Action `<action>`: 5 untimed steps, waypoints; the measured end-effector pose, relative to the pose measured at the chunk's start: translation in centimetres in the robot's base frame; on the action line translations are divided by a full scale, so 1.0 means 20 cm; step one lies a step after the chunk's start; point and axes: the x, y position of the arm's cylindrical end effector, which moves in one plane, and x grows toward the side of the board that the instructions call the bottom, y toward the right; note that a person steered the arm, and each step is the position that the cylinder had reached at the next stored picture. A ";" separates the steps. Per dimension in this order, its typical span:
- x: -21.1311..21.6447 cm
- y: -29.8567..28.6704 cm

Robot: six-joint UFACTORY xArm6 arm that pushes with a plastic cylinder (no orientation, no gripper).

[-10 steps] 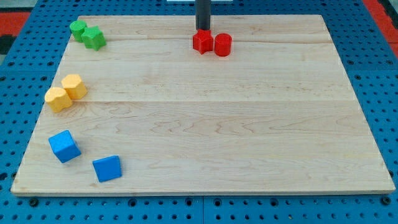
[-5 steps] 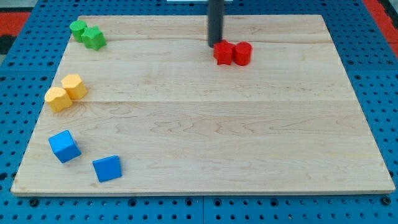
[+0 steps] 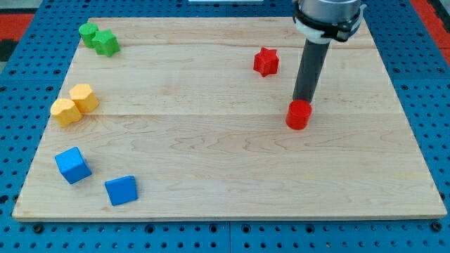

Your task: Move the red circle downwards of the board

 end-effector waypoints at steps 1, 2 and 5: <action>0.06 0.00; 0.21 0.13; 0.12 -0.23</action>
